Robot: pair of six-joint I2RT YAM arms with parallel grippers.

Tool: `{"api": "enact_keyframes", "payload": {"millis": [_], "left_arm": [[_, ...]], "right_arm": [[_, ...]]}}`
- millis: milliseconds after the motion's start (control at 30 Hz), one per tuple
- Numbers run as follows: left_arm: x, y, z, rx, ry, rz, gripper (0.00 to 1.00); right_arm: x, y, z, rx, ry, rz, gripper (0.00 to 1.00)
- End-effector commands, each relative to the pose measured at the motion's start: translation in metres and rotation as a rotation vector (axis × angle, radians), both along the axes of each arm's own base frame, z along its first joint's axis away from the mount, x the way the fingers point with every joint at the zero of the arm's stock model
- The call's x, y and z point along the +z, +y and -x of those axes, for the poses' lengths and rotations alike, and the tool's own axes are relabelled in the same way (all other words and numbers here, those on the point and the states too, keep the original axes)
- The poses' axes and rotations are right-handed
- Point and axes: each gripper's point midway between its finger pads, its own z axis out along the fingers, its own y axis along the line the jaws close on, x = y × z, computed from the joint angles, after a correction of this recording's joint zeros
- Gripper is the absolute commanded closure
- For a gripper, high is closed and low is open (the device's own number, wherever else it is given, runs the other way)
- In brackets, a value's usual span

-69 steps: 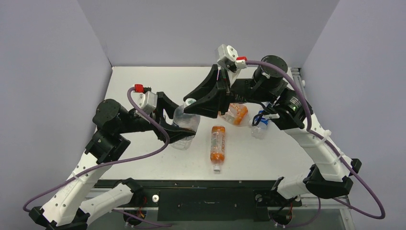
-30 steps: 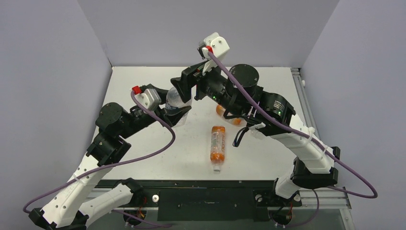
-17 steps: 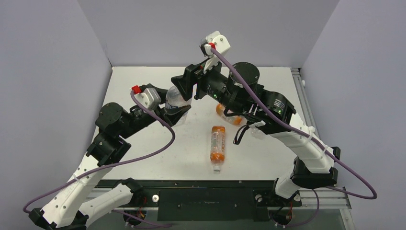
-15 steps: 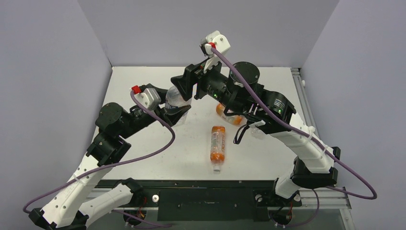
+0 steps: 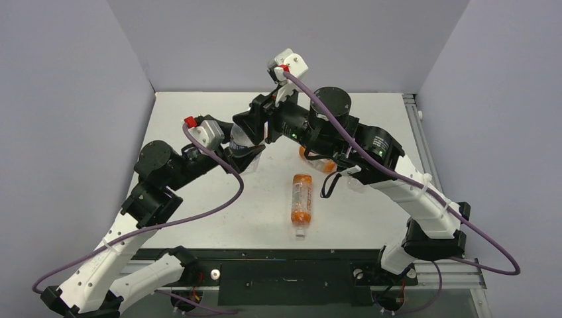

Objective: Unscrew the bottle caps
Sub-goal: Unscrew the bottle cap from the plastic bottle.

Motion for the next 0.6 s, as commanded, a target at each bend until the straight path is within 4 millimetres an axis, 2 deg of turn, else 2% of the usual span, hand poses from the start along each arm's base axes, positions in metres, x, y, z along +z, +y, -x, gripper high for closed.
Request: {"api": "enact_keyframes", "payload": {"millis": [0, 100, 133, 200, 267, 367, 400, 433, 467, 500, 567], "left_arm": [[0.035, 0.005, 0.007, 0.002, -0.061, 0.073, 1.00], [0.034, 0.005, 0.008, 0.001, -0.061, 0.072, 1.00], [0.034, 0.006, 0.008, 0.001, -0.061, 0.072, 1.00], [0.033, 0.006, 0.008, 0.001, -0.060, 0.072, 1.00], [0.032, 0.005, 0.009, -0.004, -0.059, 0.069, 1.00], [0.029, 0.002, 0.014, -0.035, -0.036, 0.074, 1.00], [0.028, 0.000, 0.019, -0.066, -0.024, 0.080, 1.00], [0.027, -0.002, 0.024, -0.093, -0.004, 0.088, 1.00], [0.033, -0.005, 0.035, -0.150, -0.025, 0.101, 1.00], [0.035, -0.007, 0.042, -0.188, -0.012, 0.116, 1.00], [0.040, -0.012, 0.066, -0.312, -0.009, 0.122, 1.00]], "right_arm": [[0.009, 0.000, 0.002, 0.019, -0.012, -0.035, 0.61], [0.014, -0.005, 0.002, 0.009, -0.025, -0.056, 0.74], [0.015, -0.006, 0.002, 0.005, -0.029, -0.059, 0.84], [0.019, -0.010, 0.001, -0.006, -0.038, -0.069, 0.96], [0.020, -0.013, 0.001, -0.008, -0.051, -0.069, 1.00], [0.027, -0.019, 0.003, 0.015, -0.102, -0.065, 1.00], [0.027, -0.014, 0.014, 0.097, -0.115, -0.062, 1.00], [0.033, -0.020, 0.014, 0.126, -0.144, -0.071, 1.00], [0.032, -0.015, 0.035, 0.265, -0.160, -0.073, 1.00], [0.036, -0.018, 0.039, 0.320, -0.191, -0.082, 1.00], [0.036, -0.018, 0.084, 0.589, -0.248, -0.083, 1.00]]}}
